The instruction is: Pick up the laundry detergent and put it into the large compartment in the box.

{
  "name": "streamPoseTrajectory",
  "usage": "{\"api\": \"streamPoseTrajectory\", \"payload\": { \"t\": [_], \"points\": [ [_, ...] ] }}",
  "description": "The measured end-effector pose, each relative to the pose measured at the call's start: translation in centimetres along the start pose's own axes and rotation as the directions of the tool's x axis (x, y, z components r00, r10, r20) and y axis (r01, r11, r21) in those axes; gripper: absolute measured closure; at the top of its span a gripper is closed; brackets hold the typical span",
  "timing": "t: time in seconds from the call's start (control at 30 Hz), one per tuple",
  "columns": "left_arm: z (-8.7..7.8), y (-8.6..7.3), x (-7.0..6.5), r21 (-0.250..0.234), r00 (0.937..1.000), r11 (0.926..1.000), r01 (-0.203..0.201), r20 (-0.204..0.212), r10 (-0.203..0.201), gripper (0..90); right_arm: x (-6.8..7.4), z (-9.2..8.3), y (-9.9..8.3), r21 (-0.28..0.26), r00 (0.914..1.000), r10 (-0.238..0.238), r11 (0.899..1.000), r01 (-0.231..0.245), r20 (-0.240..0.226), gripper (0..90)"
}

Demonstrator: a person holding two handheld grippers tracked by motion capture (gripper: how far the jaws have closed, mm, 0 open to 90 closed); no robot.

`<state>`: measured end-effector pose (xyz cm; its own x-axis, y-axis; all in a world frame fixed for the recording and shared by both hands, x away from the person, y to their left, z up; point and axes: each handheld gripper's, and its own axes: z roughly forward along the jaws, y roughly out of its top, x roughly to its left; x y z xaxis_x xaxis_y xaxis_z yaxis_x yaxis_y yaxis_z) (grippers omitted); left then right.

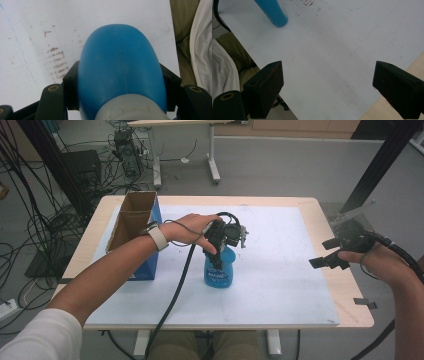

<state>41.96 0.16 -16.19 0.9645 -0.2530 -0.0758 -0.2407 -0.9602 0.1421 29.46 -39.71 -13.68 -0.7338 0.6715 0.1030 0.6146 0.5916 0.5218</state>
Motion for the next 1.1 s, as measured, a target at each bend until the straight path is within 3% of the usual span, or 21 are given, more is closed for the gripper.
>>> {"api": "streamPoseTrajectory", "payload": {
  "t": [0.23, 0.4, 0.67, 1.1],
  "points": [
    [-0.1, 0.2, -0.1, 0.012, 1.0, 0.9999, 0.005, -0.006, -0.005, 37.0, 0.0, -0.1, -0.2, -0.002, 1.0, 0.003, 1.0, -0.003, 0.001, 9.7],
    [-0.3, -0.1, 0.0, -0.005, 0.9994, 0.9994, 0.035, -0.007, -0.035, 37.0, 0.0, -0.2, -0.5, -0.009, 1.0, 0.002, 1.0, -0.002, 0.002, 9.7],
    [-1.7, -0.7, -0.5, -0.018, 0.9973, 0.9973, 0.072, -0.013, -0.072, 37.0, 0.1, -0.2, -0.5, -0.009, 1.0, 0.001, 1.0, -0.001, 0.002, 9.7],
    [-3.8, 0.2, -1.9, 0.006, 0.9885, 0.9897, 0.143, -0.051, -0.142, 37.0, 0.4, -0.3, 0.1, -0.009, 0.9998, -0.019, 1.0, 0.019, 0.002, 9.7]
  ]
}}
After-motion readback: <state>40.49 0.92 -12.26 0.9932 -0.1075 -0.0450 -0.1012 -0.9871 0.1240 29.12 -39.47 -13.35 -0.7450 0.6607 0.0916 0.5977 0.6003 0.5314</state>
